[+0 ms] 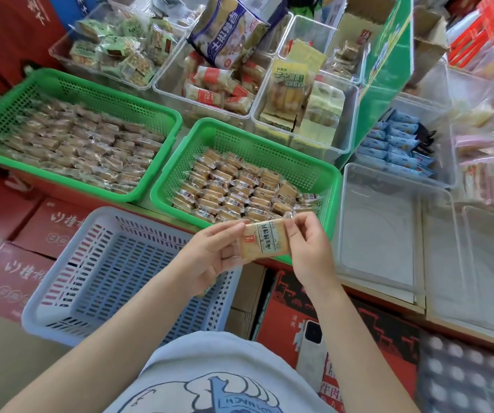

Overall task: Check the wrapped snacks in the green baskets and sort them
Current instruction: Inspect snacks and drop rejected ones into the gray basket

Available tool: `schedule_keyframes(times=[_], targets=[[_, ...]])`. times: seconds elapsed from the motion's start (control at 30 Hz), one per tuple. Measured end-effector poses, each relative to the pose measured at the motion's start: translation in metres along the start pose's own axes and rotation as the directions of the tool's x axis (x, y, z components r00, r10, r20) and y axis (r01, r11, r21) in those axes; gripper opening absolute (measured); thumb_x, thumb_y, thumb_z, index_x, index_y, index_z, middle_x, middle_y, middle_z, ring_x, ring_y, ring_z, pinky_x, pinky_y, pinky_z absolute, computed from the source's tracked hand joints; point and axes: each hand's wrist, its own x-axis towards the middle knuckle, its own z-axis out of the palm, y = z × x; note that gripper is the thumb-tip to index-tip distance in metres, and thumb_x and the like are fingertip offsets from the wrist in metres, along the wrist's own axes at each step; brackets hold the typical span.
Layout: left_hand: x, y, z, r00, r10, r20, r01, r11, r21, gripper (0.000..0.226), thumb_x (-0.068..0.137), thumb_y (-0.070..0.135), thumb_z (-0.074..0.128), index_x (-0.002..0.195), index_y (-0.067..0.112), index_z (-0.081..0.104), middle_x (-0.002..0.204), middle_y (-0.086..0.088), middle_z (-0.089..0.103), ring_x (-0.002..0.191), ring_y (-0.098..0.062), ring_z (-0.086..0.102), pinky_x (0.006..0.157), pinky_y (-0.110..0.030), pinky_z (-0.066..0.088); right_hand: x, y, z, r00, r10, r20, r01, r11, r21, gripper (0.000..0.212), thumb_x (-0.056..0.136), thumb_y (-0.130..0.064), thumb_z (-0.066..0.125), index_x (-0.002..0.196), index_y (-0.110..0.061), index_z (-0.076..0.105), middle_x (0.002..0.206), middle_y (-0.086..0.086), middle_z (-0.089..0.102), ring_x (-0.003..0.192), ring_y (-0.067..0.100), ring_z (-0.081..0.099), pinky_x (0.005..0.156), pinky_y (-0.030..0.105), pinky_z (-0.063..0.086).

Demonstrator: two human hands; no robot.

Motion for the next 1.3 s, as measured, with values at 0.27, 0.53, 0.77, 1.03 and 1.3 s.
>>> schedule_keyframes(times=[0.27, 0.53, 0.77, 1.03, 1.3], targets=[[-0.012, -0.006, 0.004, 0.992, 0.115, -0.056, -0.121, 0.986, -0.117, 0.038, 0.081, 0.017, 0.07, 0.116, 0.002, 0.071, 0.107, -0.018, 0.075, 0.082, -0.021, 0.075, 0.061, -0.025, 0.062, -0.016, -0.008, -0.005, 0.978, 0.202, 0.046, -0.204, 0.898, 0.389, 0.018, 0.105, -0.024, 0.048, 0.09, -0.013, 0.052, 0.079, 0.005, 0.071, 0.054, 0.007, 0.06, 0.042, 0.017, 0.04], [-0.025, -0.016, 0.005, 0.976, 0.042, -0.215, -0.057, 0.996, -0.063, 0.018, 0.095, -0.001, 0.062, 0.112, -0.002, 0.066, 0.1, -0.02, 0.076, 0.074, -0.02, 0.074, 0.056, -0.026, 0.06, -0.032, -0.018, -0.001, 0.969, 0.222, 0.104, -0.239, 0.76, 0.604, 0.013, 0.104, -0.019, 0.049, 0.095, -0.01, 0.05, 0.078, 0.012, 0.067, 0.041, 0.003, 0.053, 0.035, 0.014, 0.035], [-0.032, -0.019, -0.005, 0.975, 0.126, -0.185, -0.125, 0.992, 0.018, 0.01, 0.097, 0.003, 0.059, 0.099, 0.002, 0.069, 0.098, -0.017, 0.075, 0.085, -0.022, 0.074, 0.069, -0.029, 0.063, -0.034, -0.008, 0.003, 0.987, 0.156, 0.031, -0.156, 0.912, 0.378, 0.033, 0.096, -0.046, 0.053, 0.098, -0.013, 0.055, 0.088, 0.013, 0.069, 0.067, 0.017, 0.06, 0.05, 0.021, 0.042], [-0.033, -0.023, -0.015, 0.988, 0.153, -0.009, -0.15, 0.98, 0.13, 0.008, 0.1, 0.002, 0.053, 0.096, 0.007, 0.059, 0.101, -0.011, 0.07, 0.092, -0.022, 0.071, 0.075, -0.035, 0.063, -0.043, 0.003, 0.013, 0.903, 0.309, 0.298, -0.383, 0.893, 0.236, 0.054, 0.097, -0.062, 0.047, 0.112, -0.013, 0.067, 0.089, 0.01, 0.067, 0.07, 0.019, 0.058, 0.052, 0.026, 0.04], [-0.027, -0.019, -0.021, 0.986, 0.166, 0.018, -0.163, 0.937, 0.308, 0.058, 0.074, 0.044, 0.081, 0.124, 0.021, 0.065, 0.12, -0.011, 0.071, 0.114, -0.03, 0.067, 0.103, -0.043, 0.05, -0.05, -0.009, 0.021, 0.98, 0.109, 0.167, -0.144, 0.967, 0.212, 0.019, 0.103, -0.022, 0.051, 0.101, -0.013, 0.068, 0.082, -0.006, 0.063, 0.066, -0.005, 0.055, 0.06, 0.009, 0.042]])
